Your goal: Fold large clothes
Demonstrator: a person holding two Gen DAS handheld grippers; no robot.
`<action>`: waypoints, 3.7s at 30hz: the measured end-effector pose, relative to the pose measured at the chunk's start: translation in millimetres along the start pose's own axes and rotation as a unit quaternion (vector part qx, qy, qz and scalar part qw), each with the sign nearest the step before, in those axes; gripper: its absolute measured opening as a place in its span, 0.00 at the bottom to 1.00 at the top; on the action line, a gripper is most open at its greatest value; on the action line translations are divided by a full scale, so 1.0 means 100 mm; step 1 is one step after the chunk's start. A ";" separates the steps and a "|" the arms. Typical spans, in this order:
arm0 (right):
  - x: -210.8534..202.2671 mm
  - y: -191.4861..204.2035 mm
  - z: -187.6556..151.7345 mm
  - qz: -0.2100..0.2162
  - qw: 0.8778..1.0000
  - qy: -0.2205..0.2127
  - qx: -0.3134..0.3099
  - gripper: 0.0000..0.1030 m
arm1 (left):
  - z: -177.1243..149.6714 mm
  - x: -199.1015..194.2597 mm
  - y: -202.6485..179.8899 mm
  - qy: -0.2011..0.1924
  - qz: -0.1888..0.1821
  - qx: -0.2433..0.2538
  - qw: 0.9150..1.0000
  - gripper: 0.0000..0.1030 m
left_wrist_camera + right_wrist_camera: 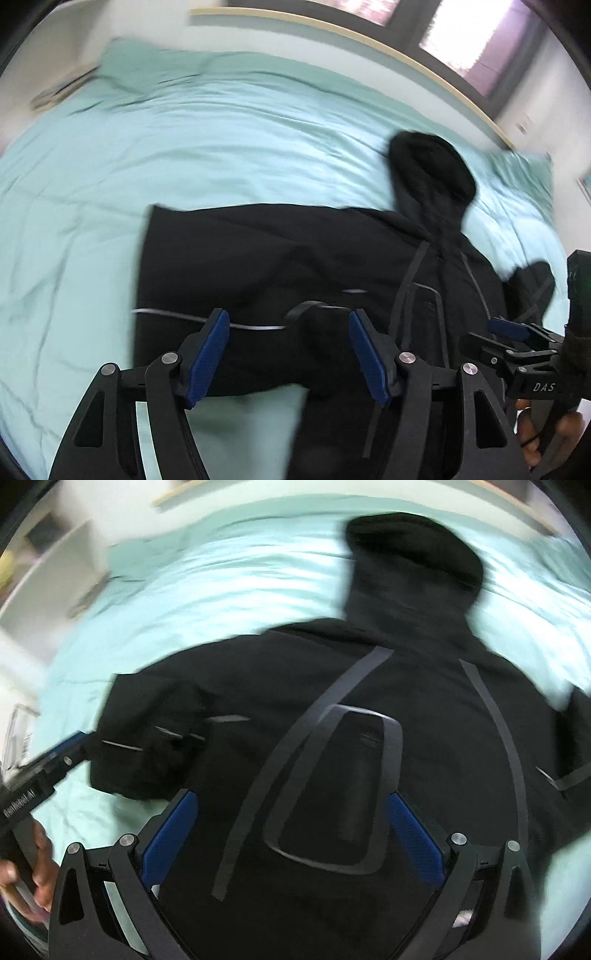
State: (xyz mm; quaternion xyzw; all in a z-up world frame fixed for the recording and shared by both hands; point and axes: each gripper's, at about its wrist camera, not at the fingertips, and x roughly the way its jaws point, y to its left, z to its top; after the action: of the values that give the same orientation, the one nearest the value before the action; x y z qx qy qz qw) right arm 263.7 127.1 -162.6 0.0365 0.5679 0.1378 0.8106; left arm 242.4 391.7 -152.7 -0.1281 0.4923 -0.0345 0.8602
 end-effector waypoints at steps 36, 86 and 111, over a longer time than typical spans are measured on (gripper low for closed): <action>-0.69 -1.40 0.10 -0.159 0.984 -0.073 0.019 0.31 | 0.29 0.64 -1.22 0.017 -0.101 0.109 0.989 0.67; -1.39 -2.54 -1.40 -0.158 0.962 -0.045 0.220 0.66 | -0.93 -0.07 -2.22 0.042 -0.021 0.188 0.981 0.67; -1.98 -6.29 -0.50 -0.124 0.947 -0.100 0.278 0.68 | -1.17 0.32 -4.02 0.057 0.046 0.130 0.989 0.67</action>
State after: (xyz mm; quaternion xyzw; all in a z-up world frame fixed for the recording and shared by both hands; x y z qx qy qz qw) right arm 268.6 -533.9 -135.7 0.2036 0.4993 -0.1319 0.8317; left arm 185.7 -23.5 -133.2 0.0092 0.5376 -0.0661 0.8406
